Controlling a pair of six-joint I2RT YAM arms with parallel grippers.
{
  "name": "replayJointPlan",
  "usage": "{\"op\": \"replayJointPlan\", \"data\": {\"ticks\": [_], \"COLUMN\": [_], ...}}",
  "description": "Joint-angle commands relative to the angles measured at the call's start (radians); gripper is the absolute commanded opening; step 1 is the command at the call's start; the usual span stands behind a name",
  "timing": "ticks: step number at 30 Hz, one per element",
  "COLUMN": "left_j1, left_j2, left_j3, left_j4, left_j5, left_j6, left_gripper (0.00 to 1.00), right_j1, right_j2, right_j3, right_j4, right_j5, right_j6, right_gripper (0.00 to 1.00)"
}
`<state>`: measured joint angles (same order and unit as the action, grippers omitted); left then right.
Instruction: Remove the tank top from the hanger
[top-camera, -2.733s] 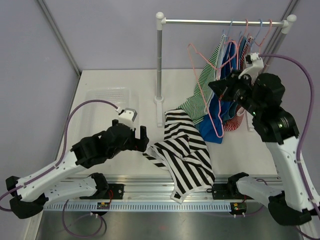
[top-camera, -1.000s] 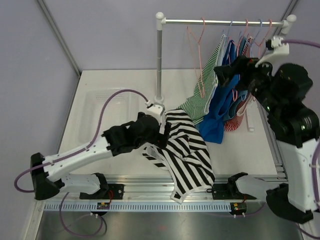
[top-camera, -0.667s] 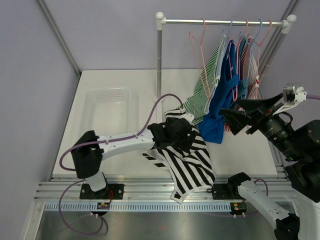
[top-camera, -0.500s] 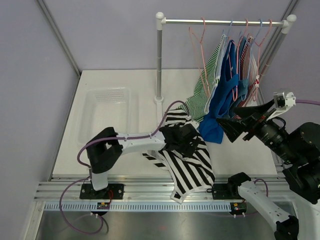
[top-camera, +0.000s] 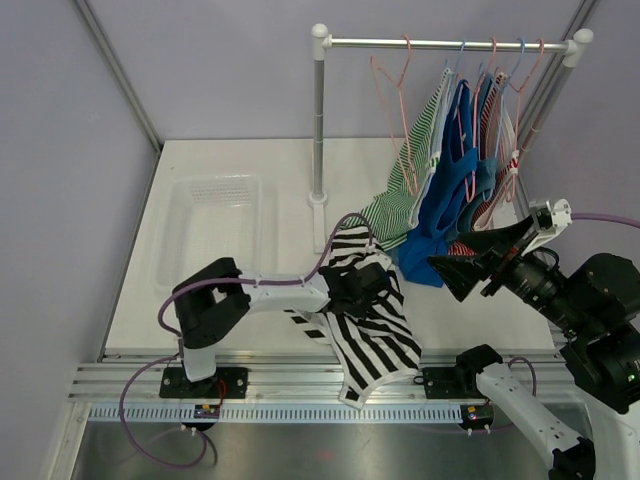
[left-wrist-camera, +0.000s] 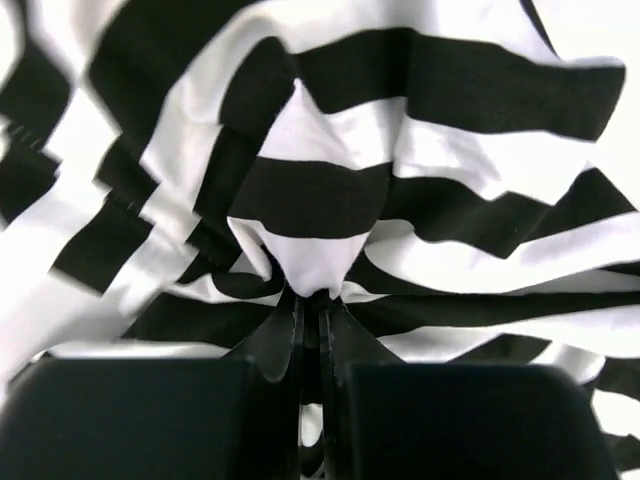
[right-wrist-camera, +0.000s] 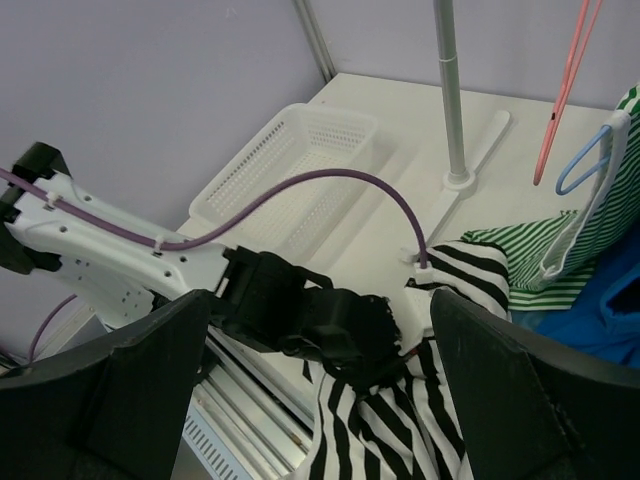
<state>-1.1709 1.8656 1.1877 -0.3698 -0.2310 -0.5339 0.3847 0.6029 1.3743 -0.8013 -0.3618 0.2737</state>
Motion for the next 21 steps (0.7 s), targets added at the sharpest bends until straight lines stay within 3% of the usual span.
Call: {"op": "replayJointPlan", "data": {"ticks": [1, 7, 12, 15, 21], "left_j1": [-0.013, -0.018, 0.014, 0.095, 0.469], "left_j2": [-0.196, -0.483, -0.598, -0.640, -0.665], "left_j3": [-0.022, 0.027, 0.219, 0.323, 0.476], "left_j4": [-0.069, -0.234, -0.460, -0.543, -0.583], "left_j5": [-0.146, -0.362, -0.517, -0.542, -0.363], "left_j6": [-0.031, -0.015, 0.015, 0.055, 0.179], "left_gripper": [0.00, 0.00, 0.00, 0.00, 0.00], "right_j1": [0.006, 0.006, 0.006, 0.005, 0.006], "right_j2": [-0.005, -0.023, -0.028, -0.043, -0.069], "right_j3": [0.003, -0.029, -0.037, -0.046, -0.078], "right_j4": [-0.002, 0.004, 0.019, 0.047, 0.093], "right_j5": [0.001, 0.020, 0.035, 0.046, 0.055], "right_j6": [-0.042, -0.048, -0.042, -0.031, -0.013], "right_gripper": [1.00, 0.99, 1.00, 0.99, 0.99]}}
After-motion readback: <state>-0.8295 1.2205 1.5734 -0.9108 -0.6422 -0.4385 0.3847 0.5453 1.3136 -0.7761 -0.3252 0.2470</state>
